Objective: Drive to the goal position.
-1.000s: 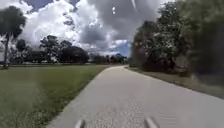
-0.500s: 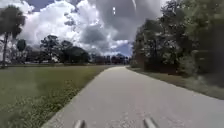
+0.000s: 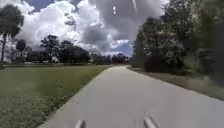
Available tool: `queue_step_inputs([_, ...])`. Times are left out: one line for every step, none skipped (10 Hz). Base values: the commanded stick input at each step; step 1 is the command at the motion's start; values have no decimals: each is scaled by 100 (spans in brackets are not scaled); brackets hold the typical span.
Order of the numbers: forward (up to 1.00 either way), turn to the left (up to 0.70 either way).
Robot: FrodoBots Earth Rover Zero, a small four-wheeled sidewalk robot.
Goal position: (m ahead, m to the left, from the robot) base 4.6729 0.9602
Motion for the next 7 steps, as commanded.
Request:
queue_step_inputs([70,0])
queue_step_inputs([70,0])
queue_step_inputs([70,0])
queue_step_inputs([70,0])
queue_step_inputs([70,0])
queue_step_inputs([70,0])
queue_step_inputs([70,0])
